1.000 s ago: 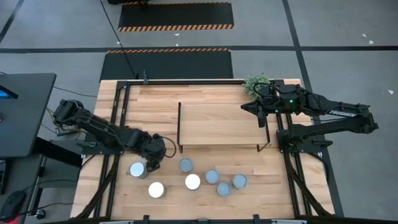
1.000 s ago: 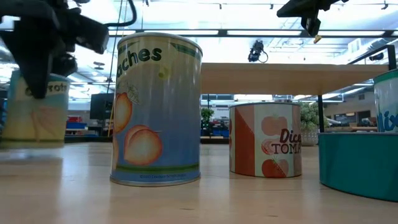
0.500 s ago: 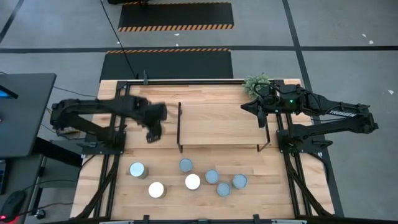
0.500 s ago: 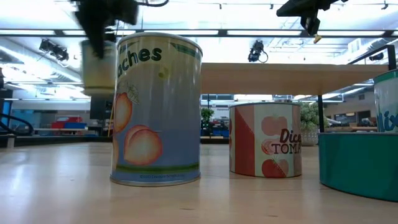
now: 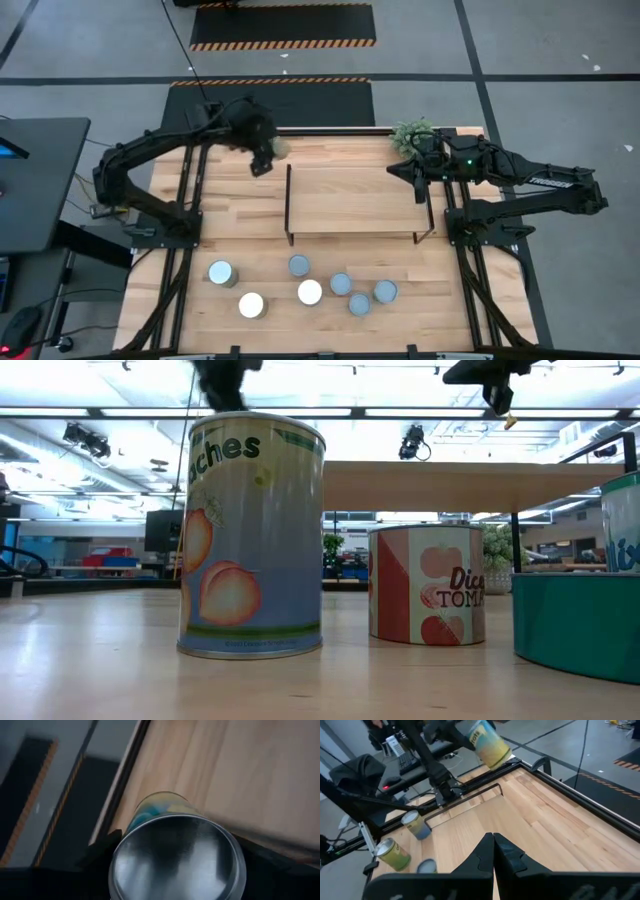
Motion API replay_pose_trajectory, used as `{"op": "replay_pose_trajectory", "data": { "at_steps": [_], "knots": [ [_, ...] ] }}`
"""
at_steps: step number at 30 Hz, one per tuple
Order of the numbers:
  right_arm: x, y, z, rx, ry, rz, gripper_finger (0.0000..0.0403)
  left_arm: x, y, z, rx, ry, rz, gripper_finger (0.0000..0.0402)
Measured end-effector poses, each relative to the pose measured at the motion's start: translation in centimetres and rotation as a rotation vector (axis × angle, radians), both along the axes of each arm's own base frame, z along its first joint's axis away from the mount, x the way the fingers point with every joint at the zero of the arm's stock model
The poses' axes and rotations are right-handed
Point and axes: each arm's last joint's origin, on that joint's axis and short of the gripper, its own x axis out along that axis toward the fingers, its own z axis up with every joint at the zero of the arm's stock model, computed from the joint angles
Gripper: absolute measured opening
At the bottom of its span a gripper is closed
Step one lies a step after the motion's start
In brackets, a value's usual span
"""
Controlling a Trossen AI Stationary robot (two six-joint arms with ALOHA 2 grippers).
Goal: Pick and place cans onto a shelf
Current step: Put the canned carrots on the shelf
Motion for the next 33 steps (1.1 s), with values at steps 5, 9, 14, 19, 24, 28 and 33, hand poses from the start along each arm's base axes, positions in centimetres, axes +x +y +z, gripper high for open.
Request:
{"op": "replay_pose_trajectory", "data": {
  "at_steps": [5, 9, 14, 19, 24, 28, 33],
  "knots": [
    [0.0, 0.0, 0.1, -0.002, -0.010, -0.007, 0.0005, 2.8, 0.4, 0.1, -0.042, -0.058, -0.143, 0.0315],
    [0.0, 0.0, 0.2, 0.011, -0.020, -0.011, 0.0005, 5.2, 0.5, -0.6, -0.112, -0.051, -0.228, 0.0315],
    [0.0, 0.0, 0.2, 0.015, -0.020, -0.013, 0.0005, 8.3, 1.3, 0.5, -0.128, -0.058, -0.277, 0.0315],
    [-0.1, 0.0, 0.2, 0.015, -0.020, -0.012, 0.0005, 10.5, 2.1, 0.0, -0.173, 0.041, -0.330, 0.0315],
    [-0.2, 0.0, 0.3, 0.014, -0.027, -0.013, 0.0005, 11.1, 2.1, -1.3, -0.237, 0.169, -0.379, 0.0315],
    [-0.2, 0.0, 0.2, 0.014, -0.026, -0.013, 0.0005, 11.4, 1.7, -1.8, -0.244, 0.206, -0.415, 0.0315],
    [-0.1, 0.0, 0.2, 0.013, -0.024, -0.013, 0.0005, 11.6, 1.7, -2.5, -0.266, 0.252, -0.421, 0.0315]
  ]
}}
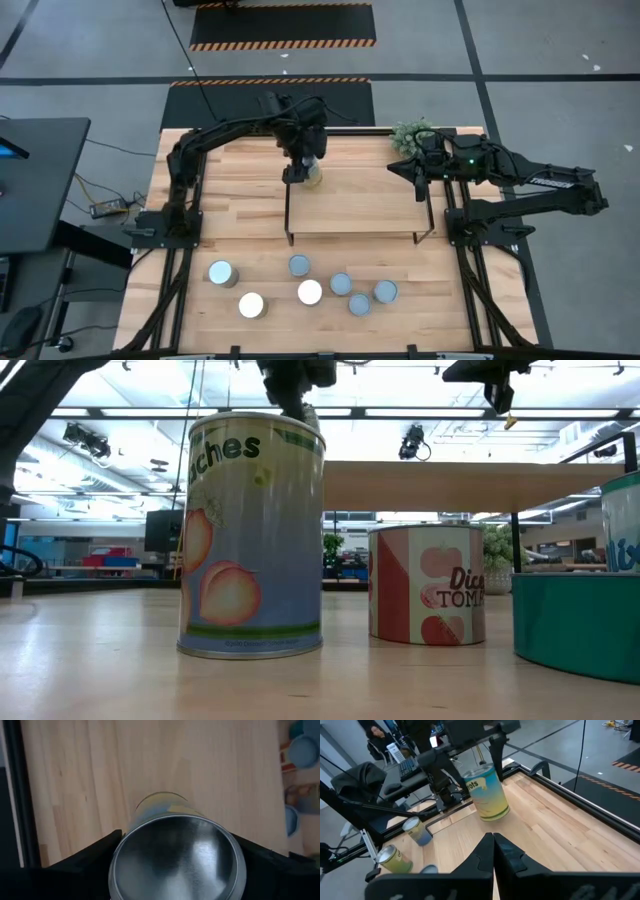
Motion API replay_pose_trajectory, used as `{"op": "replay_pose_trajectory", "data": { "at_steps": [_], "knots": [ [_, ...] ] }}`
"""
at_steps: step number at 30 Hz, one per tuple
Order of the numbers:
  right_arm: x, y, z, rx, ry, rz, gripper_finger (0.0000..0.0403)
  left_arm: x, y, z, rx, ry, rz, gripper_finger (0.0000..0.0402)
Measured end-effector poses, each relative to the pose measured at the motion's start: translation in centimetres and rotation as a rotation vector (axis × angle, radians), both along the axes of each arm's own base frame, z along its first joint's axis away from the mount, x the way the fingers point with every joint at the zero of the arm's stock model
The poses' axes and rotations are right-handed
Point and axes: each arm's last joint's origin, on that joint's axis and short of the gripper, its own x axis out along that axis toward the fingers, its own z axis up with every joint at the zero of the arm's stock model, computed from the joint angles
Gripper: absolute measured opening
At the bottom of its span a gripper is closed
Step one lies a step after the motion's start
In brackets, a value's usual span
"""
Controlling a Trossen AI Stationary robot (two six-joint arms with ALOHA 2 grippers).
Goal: Pick and place cans onto a shelf
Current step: Put the canned carrots on the shelf
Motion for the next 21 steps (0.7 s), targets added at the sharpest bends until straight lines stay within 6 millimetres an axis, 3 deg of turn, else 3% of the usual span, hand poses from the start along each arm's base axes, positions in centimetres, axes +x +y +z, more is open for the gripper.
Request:
{"op": "replay_pose_trajectory", "data": {
  "at_steps": [10, 21],
  "knots": [
    [0.1, 0.0, 0.0, -0.002, 0.000, 0.000, 0.0005, 0.7, 0.1, -1.4, 0.022, 0.059, 0.005, 0.0328],
    [0.2, 0.0, 0.1, -0.003, -0.010, -0.001, 0.0005, 1.3, -1.3, -1.3, 0.045, 0.043, -0.015, 0.0357]
  ]
}}
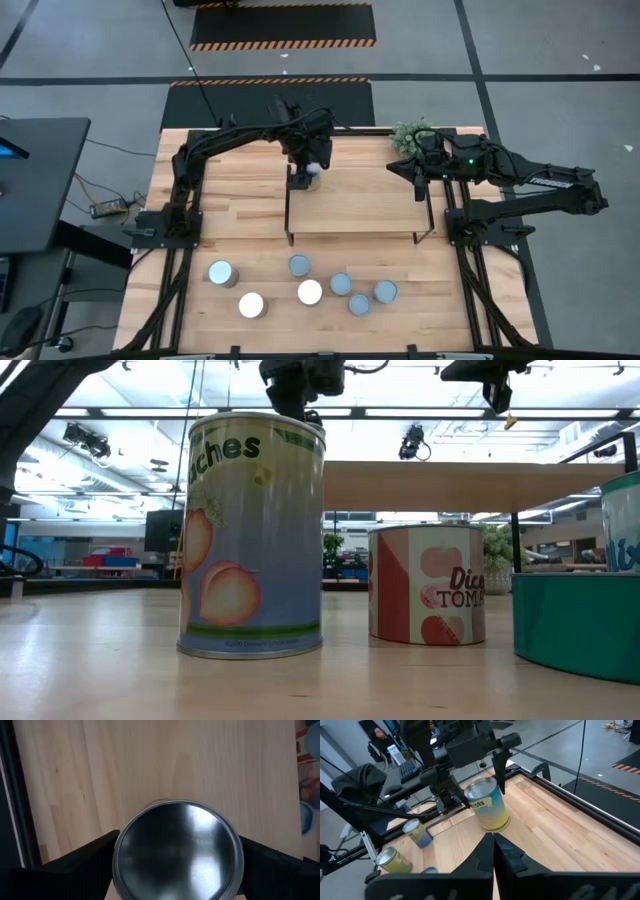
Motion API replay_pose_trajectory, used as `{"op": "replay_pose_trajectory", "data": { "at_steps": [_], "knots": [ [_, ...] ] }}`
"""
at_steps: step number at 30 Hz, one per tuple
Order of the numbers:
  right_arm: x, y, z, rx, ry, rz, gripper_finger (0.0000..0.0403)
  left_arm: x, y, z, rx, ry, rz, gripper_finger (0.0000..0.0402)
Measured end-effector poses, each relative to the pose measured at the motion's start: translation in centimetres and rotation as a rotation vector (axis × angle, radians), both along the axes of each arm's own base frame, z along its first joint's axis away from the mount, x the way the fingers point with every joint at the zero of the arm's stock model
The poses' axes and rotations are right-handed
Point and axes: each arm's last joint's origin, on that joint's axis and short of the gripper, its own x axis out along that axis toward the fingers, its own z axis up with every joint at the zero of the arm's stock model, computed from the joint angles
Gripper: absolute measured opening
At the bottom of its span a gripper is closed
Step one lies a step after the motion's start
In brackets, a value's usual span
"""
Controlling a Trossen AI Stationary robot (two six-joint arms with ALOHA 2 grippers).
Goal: Pick and place cans onto a shelf
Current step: Put the canned carrots on the shelf
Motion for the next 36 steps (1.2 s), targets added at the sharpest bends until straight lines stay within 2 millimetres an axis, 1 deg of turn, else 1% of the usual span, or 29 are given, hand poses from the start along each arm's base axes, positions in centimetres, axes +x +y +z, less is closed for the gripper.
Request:
{"op": "replay_pose_trajectory", "data": {
  "at_steps": [3, 8, 16, 24, 28, 31, 33, 36],
  "knots": [
    [0.0, 0.0, 0.0, 0.000, 0.000, 0.000, 0.0005, 0.1, -0.1, 0.0, 0.011, -0.004, 0.002, 0.0357],
    [0.0, 0.0, 0.0, 0.000, 0.000, 0.000, 0.0005, 0.0, -0.1, 0.7, 0.019, -0.024, 0.016, 0.0358],
    [0.0, 0.0, 0.0, 0.000, 0.000, 0.000, 0.0005, -0.2, -0.2, 2.9, 0.046, -0.104, 0.028, 0.0358],
    [-0.2, 0.0, 0.1, 0.010, -0.011, -0.001, 0.0005, -0.8, -0.6, 4.1, 0.015, -0.138, 0.074, 0.0358],
    [-0.4, 0.1, 0.1, 0.024, -0.012, -0.002, 0.0005, -2.1, -1.9, 5.3, -0.098, -0.131, 0.115, 0.0358],
    [-0.4, 0.1, 0.0, 0.023, 0.003, 0.001, 0.0005, -3.3, -3.5, 6.2, -0.143, -0.103, 0.135, 0.0357],
    [-0.5, 0.1, -0.1, 0.011, 0.015, 0.004, 0.0005, -4.0, -4.7, 7.2, -0.147, -0.133, 0.151, 0.0357],
    [-0.5, 0.1, -0.1, 0.002, 0.022, 0.007, 0.0005, -5.7, -6.7, 9.1, -0.149, -0.181, 0.188, 0.0357]
  ]
}}
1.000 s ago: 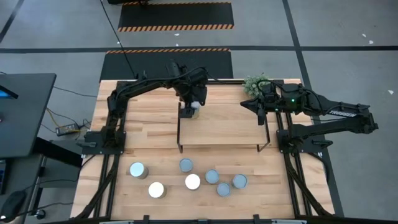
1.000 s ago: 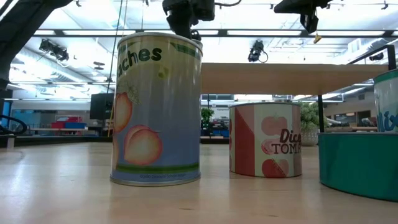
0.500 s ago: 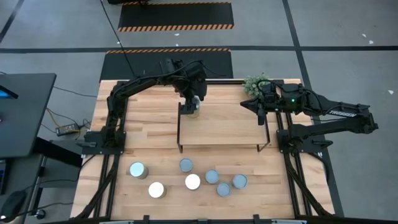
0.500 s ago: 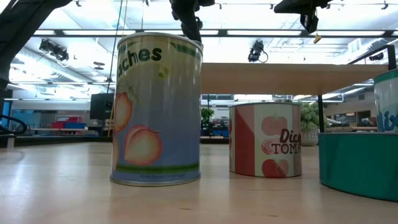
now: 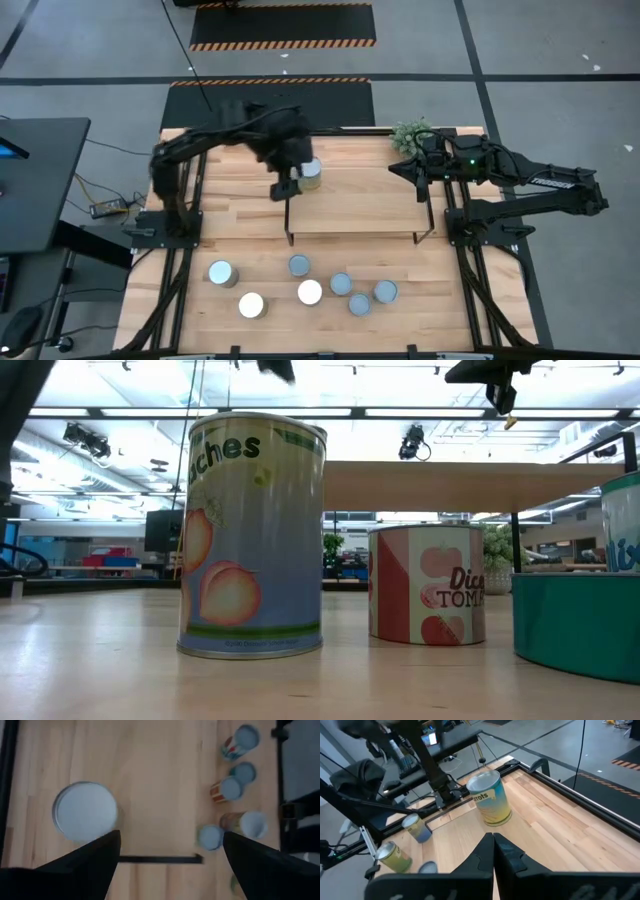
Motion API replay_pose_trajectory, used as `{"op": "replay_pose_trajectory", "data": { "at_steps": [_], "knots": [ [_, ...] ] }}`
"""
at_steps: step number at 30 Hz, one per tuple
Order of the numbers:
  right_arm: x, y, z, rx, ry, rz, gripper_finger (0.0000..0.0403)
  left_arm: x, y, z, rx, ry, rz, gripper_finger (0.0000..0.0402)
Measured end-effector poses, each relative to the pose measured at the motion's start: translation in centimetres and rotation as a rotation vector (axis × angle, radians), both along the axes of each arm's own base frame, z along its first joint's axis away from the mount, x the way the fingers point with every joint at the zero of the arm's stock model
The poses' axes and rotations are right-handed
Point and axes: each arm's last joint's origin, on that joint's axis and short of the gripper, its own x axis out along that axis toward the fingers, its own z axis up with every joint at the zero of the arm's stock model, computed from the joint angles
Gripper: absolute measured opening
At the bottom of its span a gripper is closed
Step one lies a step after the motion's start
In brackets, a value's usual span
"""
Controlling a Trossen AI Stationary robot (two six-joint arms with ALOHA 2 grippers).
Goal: Pick and place cans onto a shelf
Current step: Put the canned carrots on the shelf
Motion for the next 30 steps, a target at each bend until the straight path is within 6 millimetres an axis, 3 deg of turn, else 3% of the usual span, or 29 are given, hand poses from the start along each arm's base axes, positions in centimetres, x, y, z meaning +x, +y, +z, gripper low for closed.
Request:
{"op": "replay_pose_trajectory", "data": {
  "at_steps": [2, 6, 13, 22, 30],
  "knots": [
    [0.0, 0.0, 0.0, -0.012, 0.001, 0.003, 0.0005, -1.0, -1.4, 0.8, 0.002, -0.018, 0.028, 0.0357],
    [0.0, 0.0, 0.0, -0.023, 0.001, 0.006, 0.0005, -2.7, -4.1, 0.4, 0.023, 0.031, 0.082, 0.0357],
    [0.8, 0.0, -0.3, -0.005, 0.023, 0.056, 0.0005, -6.9, -7.6, -3.2, 0.010, 0.165, 0.200, 0.0357],
    [5.8, -0.5, -2.1, -0.018, 0.059, 0.154, 0.0005, -11.9, -9.6, -6.8, -0.092, 0.128, 0.310, 0.0357],
    [10.1, -0.9, -3.0, -0.027, 0.099, 0.171, 0.0005, -15.5, -10.2, -8.0, -0.127, 0.064, 0.386, 0.0357]
  ]
}}
